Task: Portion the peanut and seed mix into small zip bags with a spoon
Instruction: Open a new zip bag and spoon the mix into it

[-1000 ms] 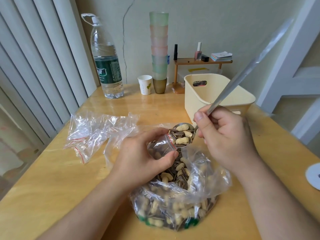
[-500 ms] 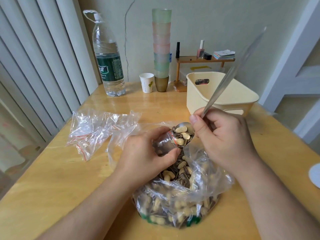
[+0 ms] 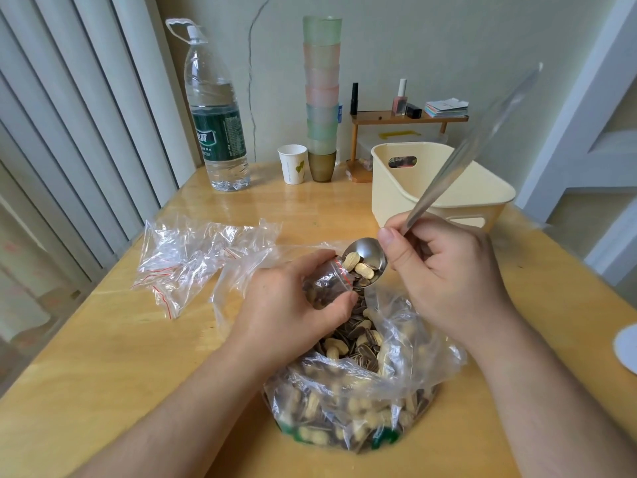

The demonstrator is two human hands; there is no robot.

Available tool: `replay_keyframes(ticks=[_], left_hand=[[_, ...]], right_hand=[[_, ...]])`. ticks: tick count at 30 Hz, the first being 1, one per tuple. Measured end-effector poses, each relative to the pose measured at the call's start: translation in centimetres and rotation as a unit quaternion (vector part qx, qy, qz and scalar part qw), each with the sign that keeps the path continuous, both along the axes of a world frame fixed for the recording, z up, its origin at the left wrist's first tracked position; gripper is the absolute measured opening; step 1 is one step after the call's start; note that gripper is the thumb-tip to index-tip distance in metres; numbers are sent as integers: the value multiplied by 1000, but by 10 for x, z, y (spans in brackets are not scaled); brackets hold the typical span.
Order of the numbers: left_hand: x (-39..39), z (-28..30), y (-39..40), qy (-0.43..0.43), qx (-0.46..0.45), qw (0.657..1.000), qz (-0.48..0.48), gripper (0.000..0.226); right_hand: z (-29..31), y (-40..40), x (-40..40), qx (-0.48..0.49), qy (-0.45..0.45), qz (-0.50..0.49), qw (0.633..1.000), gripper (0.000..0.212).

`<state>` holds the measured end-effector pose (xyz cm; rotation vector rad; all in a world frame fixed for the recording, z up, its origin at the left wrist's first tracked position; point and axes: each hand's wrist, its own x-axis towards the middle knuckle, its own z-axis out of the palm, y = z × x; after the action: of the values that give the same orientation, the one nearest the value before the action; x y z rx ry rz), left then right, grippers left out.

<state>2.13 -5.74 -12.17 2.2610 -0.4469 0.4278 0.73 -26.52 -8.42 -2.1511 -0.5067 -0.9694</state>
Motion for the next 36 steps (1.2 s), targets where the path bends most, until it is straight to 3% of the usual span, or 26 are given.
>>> replay_keyframes(ticks=[20,24,28,36], left_hand=[[2,-2,1,-2,-22,1000,14,64],[2,-2,2,5,-46,999,22,65],[3,-2,2,15,-57,998,29,66],[2,1,3,22,-93,993,68,59]], right_hand=[[-1,2,1,-45,-58,31,997,21],[-2,3,3,-72,-29,61,995,33],[-3,5,1,-58,-80,69,993,23],[-5,8,-1,-62,-101,69,991,14]])
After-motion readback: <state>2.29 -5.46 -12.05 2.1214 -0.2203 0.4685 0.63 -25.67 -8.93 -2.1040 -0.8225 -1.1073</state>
